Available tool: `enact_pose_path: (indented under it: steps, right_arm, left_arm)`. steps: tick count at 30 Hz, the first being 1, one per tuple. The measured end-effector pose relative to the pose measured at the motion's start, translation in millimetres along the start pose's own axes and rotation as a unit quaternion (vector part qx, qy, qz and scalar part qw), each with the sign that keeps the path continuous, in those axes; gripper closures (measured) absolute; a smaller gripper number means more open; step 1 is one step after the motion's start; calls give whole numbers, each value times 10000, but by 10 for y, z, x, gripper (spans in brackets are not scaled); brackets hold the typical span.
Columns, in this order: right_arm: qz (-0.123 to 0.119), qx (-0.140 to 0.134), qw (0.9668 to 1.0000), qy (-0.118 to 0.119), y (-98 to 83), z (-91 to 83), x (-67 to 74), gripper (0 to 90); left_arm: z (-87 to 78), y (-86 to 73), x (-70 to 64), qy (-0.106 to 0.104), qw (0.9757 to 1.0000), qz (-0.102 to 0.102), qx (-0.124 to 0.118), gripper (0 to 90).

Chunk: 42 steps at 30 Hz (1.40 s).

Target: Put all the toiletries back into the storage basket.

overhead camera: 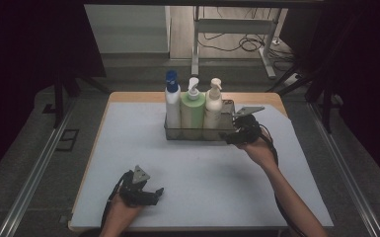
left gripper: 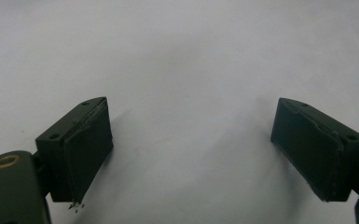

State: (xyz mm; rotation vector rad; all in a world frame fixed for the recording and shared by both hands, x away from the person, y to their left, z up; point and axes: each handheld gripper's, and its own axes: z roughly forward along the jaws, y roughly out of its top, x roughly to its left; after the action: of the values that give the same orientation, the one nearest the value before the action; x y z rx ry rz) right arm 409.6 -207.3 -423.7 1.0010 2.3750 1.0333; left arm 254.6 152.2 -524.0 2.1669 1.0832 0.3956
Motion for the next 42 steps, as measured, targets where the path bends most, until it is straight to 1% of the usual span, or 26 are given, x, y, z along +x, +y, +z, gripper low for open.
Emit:
enact_pose_path:
  steps: [1,11,22,29,35,36,42]
  right_arm:
    - [-33,9,10000,-16,-6,-7,12,246]
    - [-154,-2,9999,71,-73,-98,87,203]
    - [-233,-41,9997,107,-166,-218,152,164]
    - [-249,-24,9996,150,-238,-269,200,139]
    - [-308,12,9993,193,-306,-308,225,128]
    - [-289,23,9994,192,-319,-313,234,125]
    - [-358,96,9991,207,-401,-345,270,92]
  left_arm:
    - [2,0,-3,-1,10000,-21,-18,122]
    - [0,-1,-1,1,10000,-6,-6,122]
    - [2,-1,-3,1,10000,-19,-18,122]
    - [2,-1,-3,2,10000,-18,-17,122]
    - [2,-1,-4,3,10000,-19,-18,122]
    - [2,-1,-4,3,10000,-20,-19,122]
    - [1,-1,-4,3,10000,-18,-16,122]
